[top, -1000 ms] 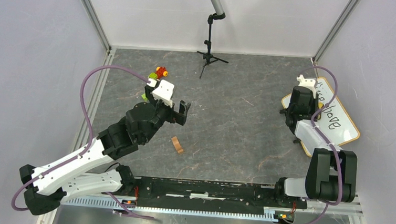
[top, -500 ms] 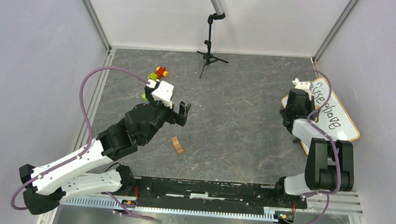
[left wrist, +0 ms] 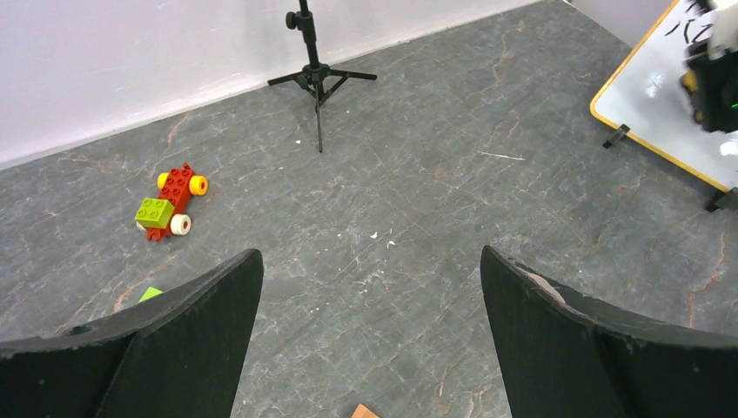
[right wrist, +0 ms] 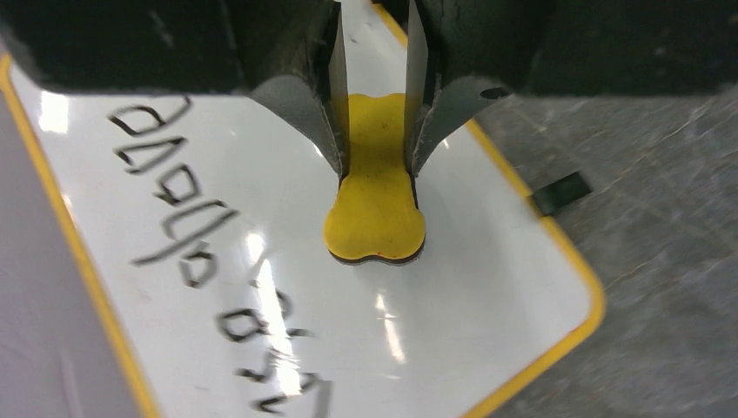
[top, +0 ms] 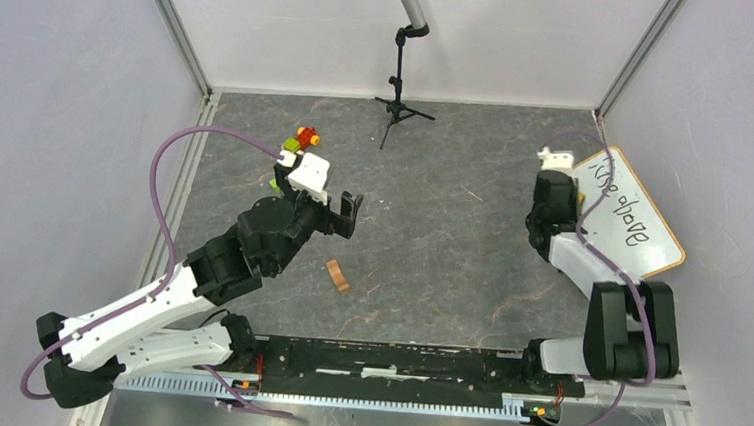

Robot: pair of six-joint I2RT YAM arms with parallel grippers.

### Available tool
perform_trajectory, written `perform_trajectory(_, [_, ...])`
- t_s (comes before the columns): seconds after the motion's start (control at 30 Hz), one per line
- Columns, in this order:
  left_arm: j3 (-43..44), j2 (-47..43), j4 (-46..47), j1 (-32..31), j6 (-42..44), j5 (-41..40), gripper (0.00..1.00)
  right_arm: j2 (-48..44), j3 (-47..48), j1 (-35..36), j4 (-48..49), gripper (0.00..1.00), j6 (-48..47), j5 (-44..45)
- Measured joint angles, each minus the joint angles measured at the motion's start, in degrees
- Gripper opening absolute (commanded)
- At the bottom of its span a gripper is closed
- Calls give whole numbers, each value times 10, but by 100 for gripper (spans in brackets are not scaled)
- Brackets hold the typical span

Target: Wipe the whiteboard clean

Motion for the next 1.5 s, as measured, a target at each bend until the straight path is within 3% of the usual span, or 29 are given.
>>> perform_trajectory(0.2, [0,0,0,-2,0,0,100,-82,-47,-69,2,21,38,56])
perform_trajectory(0.47, [0,0,0,-9,0,0,100,-64,-82,-82,4,20,52,88])
perform_trajectory(0.7, [0,0,2,-9,0,-4,100,-5,-59,-59,32,19,48,89])
perform_trajectory(0.97, [0,0,2,-9,0,-4,100,65,-32,2,28,19,61,10])
perform_trajectory(1.23, [0,0,2,-9,0,-4,100,8,-10,-14,-5,21,57,-6])
perform_trajectory(1.5, [0,0,2,-9,0,-4,100,-25,90,-80,-4,23,-3,14])
